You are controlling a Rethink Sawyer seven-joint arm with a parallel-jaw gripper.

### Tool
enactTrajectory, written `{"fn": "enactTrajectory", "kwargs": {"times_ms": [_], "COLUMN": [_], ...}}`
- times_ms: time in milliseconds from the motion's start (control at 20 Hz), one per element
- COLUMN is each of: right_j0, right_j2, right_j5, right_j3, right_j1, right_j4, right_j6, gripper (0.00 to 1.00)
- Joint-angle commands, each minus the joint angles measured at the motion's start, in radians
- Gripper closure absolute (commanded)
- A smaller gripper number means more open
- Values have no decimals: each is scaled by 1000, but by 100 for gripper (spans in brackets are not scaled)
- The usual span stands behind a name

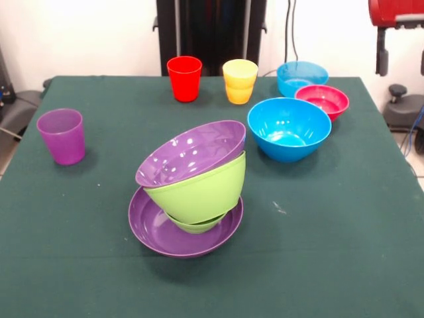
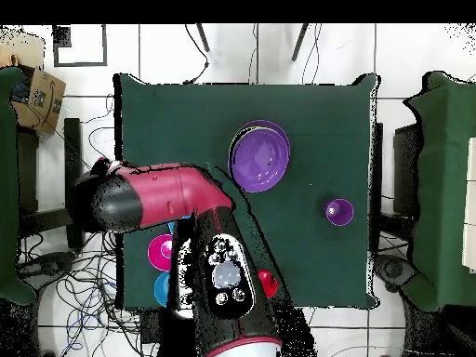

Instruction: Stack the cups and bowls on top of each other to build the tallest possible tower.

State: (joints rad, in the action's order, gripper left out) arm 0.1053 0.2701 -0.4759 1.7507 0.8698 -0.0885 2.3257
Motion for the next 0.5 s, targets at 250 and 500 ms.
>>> {"fn": "enactTrajectory", "kwargs": {"times_ms": [250,500], "right_j0": [-57,24], "right_j2": [-168,-146], "right_j5": [294,348], "right_j3": [180,289], "right_j1": [-182,-140], "right_j4": [-129,-146], "right_j6": [127,76], "gripper": [0,0]}}
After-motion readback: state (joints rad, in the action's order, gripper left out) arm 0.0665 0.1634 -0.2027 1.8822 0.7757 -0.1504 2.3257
